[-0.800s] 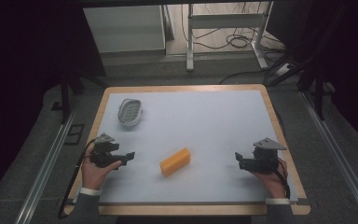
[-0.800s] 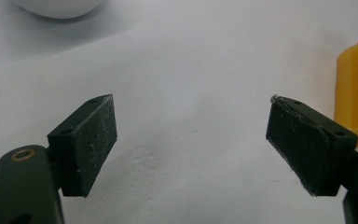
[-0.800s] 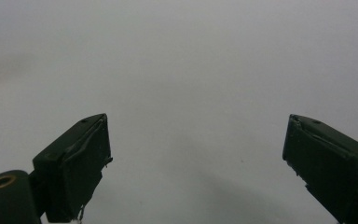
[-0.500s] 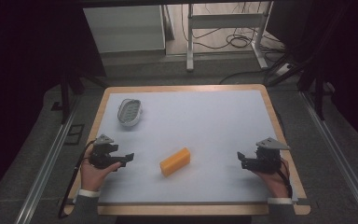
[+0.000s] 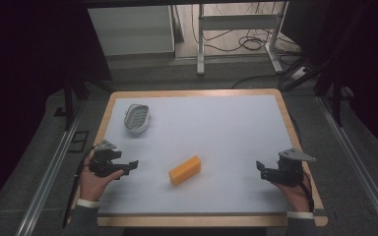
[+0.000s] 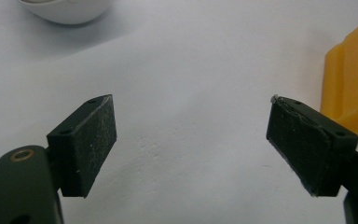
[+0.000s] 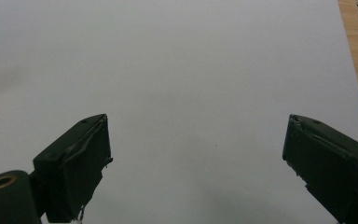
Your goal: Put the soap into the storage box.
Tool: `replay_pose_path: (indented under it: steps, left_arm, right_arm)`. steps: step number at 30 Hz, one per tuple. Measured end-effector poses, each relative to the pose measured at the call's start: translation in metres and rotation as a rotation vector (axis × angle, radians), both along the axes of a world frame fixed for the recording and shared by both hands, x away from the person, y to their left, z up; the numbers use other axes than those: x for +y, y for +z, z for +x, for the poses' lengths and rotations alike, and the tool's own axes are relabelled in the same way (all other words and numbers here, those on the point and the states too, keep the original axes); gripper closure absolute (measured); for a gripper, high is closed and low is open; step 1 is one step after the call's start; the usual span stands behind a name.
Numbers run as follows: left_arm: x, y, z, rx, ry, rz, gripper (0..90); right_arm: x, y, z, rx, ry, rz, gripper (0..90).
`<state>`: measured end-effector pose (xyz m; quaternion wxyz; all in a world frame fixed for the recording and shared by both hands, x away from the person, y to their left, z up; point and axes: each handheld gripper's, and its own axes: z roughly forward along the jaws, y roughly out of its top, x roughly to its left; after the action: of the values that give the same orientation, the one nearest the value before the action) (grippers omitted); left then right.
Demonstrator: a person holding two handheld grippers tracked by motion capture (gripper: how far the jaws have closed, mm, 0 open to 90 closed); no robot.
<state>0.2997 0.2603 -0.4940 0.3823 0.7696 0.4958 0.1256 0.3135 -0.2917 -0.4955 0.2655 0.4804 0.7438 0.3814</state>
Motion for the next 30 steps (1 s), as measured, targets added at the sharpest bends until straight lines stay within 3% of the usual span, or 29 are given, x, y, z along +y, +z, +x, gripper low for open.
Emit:
replay_pose_path:
  steps: [9,18,30]
  left_arm:
    - [-0.002,0.018,0.001,-0.003,-0.04,0.014,16.9]
    - [-0.017,0.033,0.003,-0.02,-0.098,0.047,16.5]
    - [-0.028,0.053,0.005,-0.048,-0.107,0.075,15.8]
  right_arm:
    - [-0.004,0.0,0.0,-0.015,-0.027,-0.003,7.6]
    - [-0.002,0.001,-0.001,-0.028,-0.02,0.003,7.6]
    - [-0.002,0.001,-0.002,-0.037,-0.011,-0.012,7.6]
